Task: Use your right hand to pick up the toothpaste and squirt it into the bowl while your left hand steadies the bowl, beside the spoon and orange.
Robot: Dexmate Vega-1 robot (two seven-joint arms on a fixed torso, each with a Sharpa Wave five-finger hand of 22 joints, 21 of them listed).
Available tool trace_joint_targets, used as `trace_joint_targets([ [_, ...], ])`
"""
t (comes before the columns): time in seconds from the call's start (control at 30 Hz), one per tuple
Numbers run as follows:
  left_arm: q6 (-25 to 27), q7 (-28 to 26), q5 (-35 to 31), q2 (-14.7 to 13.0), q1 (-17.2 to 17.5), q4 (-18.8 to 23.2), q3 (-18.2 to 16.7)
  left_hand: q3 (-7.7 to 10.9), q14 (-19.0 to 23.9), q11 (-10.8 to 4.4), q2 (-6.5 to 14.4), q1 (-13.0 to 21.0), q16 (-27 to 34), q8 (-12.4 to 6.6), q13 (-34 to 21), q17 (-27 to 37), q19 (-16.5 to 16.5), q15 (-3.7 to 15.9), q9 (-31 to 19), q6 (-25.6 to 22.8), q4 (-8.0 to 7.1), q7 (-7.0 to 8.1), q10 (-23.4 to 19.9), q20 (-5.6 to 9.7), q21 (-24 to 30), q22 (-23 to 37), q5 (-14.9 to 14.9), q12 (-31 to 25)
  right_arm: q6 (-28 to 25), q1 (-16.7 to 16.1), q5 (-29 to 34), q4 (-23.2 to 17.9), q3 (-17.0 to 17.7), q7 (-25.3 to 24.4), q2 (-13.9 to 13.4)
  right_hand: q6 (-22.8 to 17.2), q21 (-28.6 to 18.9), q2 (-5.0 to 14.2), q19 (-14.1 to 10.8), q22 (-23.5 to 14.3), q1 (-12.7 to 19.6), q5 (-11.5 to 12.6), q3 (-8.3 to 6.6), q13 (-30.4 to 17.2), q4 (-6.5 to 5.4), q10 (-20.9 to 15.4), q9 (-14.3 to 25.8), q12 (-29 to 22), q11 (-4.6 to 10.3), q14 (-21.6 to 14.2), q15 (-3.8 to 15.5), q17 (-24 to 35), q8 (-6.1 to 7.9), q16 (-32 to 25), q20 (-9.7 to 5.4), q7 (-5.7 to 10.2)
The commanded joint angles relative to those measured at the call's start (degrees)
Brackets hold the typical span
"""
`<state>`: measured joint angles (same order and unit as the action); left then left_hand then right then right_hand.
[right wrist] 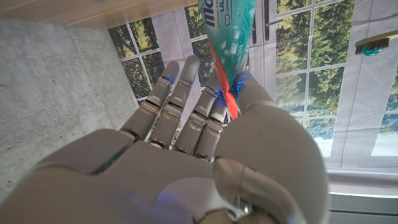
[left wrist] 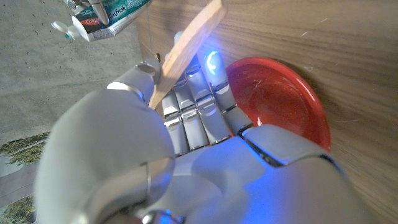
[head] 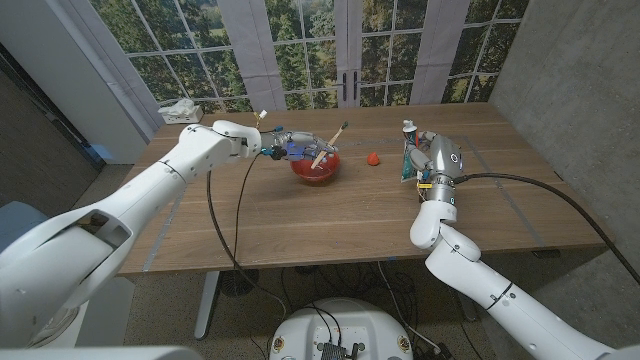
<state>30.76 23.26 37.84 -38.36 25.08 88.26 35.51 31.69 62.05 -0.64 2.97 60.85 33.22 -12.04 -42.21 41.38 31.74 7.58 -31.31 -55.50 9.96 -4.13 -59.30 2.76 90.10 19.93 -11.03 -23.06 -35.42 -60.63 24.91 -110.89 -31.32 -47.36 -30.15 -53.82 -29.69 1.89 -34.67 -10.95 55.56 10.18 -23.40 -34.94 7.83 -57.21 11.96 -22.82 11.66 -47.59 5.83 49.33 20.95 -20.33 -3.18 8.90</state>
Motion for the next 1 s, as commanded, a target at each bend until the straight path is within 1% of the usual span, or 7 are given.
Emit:
trace_joint_targets([
  [0.03, 0.86, -4.57, 0.36, -1.78, 1.84, 3.67, -1.12, 0.47, 1.79, -9.09, 6.73, 5.95, -0.01, -0.29, -0.22, 0.04, -0.33, 5.52, -0.07, -0.77, -0.19, -0.42, -10.35, 5.66, 0.21, 0.16, -0.13, 0.16, -6.1, 0.14, -0.93, -2.34, -0.39, 3.36, -0.65, -0.09, -0.28, -0.08, 0.01, -0.02, -0.84, -0.18, 0.24, -0.22, 0.09, -0.07, -0.02, 0.24, -0.27, 0.13, 6.26, 0.26, 0.06, 0.0, -0.27, -0.72],
  [0.23, 0.94, -5.95, 0.64, -2.12, 2.45, 4.42, -1.55, 0.54, 1.77, -9.2, 6.71, 5.93, -0.03, -0.29, -0.22, 0.07, -0.3, 5.51, 0.01, -0.71, -0.15, -0.33, -10.31, 5.75, 0.21, 0.14, -0.13, 0.27, -10.73, 0.78, -0.95, -3.42, -1.43, 5.59, -1.21, -0.01, -0.34, 0.06, 0.03, -0.03, -0.96, -0.16, 0.25, -0.35, 0.13, -0.26, -0.02, 0.23, -0.32, 0.17, 6.29, 0.3, 0.0, 0.05, -0.2, -0.81],
  [0.43, 1.04, -6.82, 1.22, -2.26, 2.97, 4.76, -1.94, 0.59, 1.81, -9.18, 6.7, 5.87, -0.07, -0.32, -0.35, 0.06, -0.31, 5.53, 0.1, -0.72, -0.14, -0.31, -10.32, 5.75, 0.21, 0.12, -0.11, 0.3, -14.23, 1.31, -0.99, -4.19, -2.42, 6.74, -1.69, -0.04, -0.4, 0.14, 0.07, -0.03, -1.03, -0.15, 0.28, -0.52, 0.21, -0.18, -0.02, 0.28, -0.39, 0.19, 6.31, 0.37, -0.02, 0.06, -0.12, -0.89],
  [0.57, 1.77, -9.41, 1.16, -2.74, 3.91, 6.46, -2.5, 0.63, 1.84, -9.18, 6.69, 5.84, -0.1, -0.32, -0.35, 0.05, -0.28, 5.54, 0.17, -0.68, -0.13, -0.29, -10.31, 5.76, 0.23, 0.11, -0.11, 0.4, -17.06, 1.91, -1.11, -4.83, -3.35, 8.21, -2.35, -0.03, -0.41, 0.25, 0.13, -0.03, -1.02, -0.13, 0.24, -0.5, 0.26, -0.24, -0.02, 0.33, -0.38, 0.22, 6.35, 0.38, -0.03, 0.1, -0.08, -0.89],
  [0.7, 2.75, -11.55, 1.23, -3.14, 4.55, 7.83, -2.93, 0.65, 1.81, -9.13, 6.7, 5.8, -0.17, -0.32, -0.25, -0.01, -0.32, 5.53, 0.22, -0.66, -0.14, -0.37, -10.34, 5.75, 0.22, 0.1, -0.1, 0.5, -18.72, 2.33, -1.26, -5.07, -4.17, 9.0, -3.02, -0.04, -0.45, 0.34, 0.14, -0.04, -1.06, -0.11, 0.23, -0.57, 0.3, -0.26, -0.02, 0.37, -0.5, 0.26, 6.33, 0.41, -0.05, 0.14, -0.06, -1.02],
  [0.87, 3.59, -13.06, 1.46, -3.44, 4.98, 8.54, -3.22, 0.69, 1.79, -9.15, 6.73, 5.7, -0.13, -0.32, 0.09, 0.13, -0.32, 5.45, 0.3, -0.65, -0.18, -0.35, -10.42, 5.73, 0.22, 0.08, -0.09, 0.76, -20.7, 2.95, -1.57, -5.55, -5.29, 10.3, -3.96, -0.06, -0.49, 0.47, 0.19, -0.04, -1.06, -0.09, 0.25, -0.71, 0.37, -0.41, -0.02, 0.32, -0.49, 0.16, 6.35, 0.53, -0.06, 0.04, -0.04, -1.01],
  [1.0, 5.35, -16.35, 0.75, -3.74, 5.31, 10.02, -3.3, 0.76, 1.51, -9.22, 6.78, 5.63, -0.32, -0.3, 0.55, 0.08, -0.3, 5.44, 0.38, -0.55, -0.22, -0.32, -10.1, 5.71, 0.22, 0.06, -0.08, 1.26, -22.31, 3.43, -1.97, -5.97, -6.05, 11.26, -4.57, -0.05, -0.53, 0.57, 0.2, -0.05, -1.04, -0.06, 0.21, -0.77, 0.42, -0.43, -0.02, 0.34, -0.51, 0.22, 6.35, 0.54, -0.08, 0.09, -0.05, -1.08],
])
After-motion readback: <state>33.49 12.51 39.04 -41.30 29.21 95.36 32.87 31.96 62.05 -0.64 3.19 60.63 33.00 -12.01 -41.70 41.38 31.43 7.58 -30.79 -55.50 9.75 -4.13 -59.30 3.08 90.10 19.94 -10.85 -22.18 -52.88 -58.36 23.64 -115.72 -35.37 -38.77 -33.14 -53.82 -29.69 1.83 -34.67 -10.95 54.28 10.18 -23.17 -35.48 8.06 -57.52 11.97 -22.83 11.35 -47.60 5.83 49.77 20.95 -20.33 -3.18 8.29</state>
